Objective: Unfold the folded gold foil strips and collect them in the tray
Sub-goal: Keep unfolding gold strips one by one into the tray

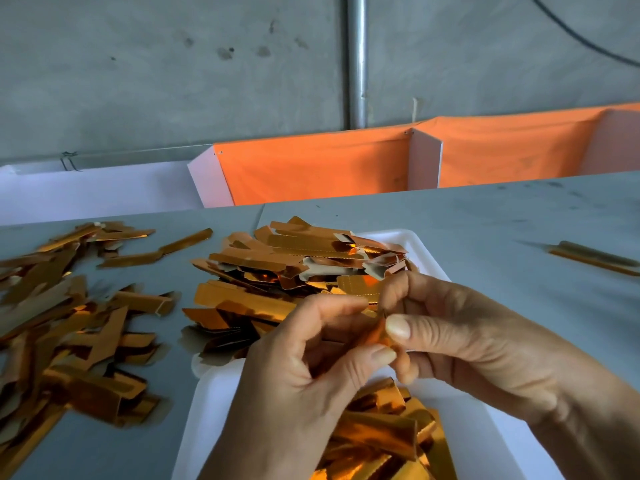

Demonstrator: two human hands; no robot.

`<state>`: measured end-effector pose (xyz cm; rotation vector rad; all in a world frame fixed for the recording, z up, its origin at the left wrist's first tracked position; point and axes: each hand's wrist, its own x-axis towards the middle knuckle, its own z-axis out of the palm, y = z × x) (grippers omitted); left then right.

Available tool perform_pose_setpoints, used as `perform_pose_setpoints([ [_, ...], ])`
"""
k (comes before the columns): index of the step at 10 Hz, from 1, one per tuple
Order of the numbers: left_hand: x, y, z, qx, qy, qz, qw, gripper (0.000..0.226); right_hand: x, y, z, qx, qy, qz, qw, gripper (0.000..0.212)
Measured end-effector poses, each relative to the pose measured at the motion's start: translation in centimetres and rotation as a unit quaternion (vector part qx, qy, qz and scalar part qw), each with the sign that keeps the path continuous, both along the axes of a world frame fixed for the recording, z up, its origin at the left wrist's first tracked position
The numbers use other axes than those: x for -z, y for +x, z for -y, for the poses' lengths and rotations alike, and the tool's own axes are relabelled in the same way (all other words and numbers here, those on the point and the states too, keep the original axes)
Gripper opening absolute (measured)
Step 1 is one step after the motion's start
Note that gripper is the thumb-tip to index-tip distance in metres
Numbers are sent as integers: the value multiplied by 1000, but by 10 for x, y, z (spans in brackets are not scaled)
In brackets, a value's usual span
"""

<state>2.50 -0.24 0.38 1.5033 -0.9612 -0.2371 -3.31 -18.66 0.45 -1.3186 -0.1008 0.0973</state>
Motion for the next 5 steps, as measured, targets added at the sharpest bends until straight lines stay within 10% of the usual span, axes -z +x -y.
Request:
perform_pose_setpoints([
  [2,4,1,1,5,43,-6,999,40,10,9,11,-1,-48,-83,995,58],
  [5,4,3,2,-88,163,57,981,44,-4,-11,19,24,-94,-79,992,32],
])
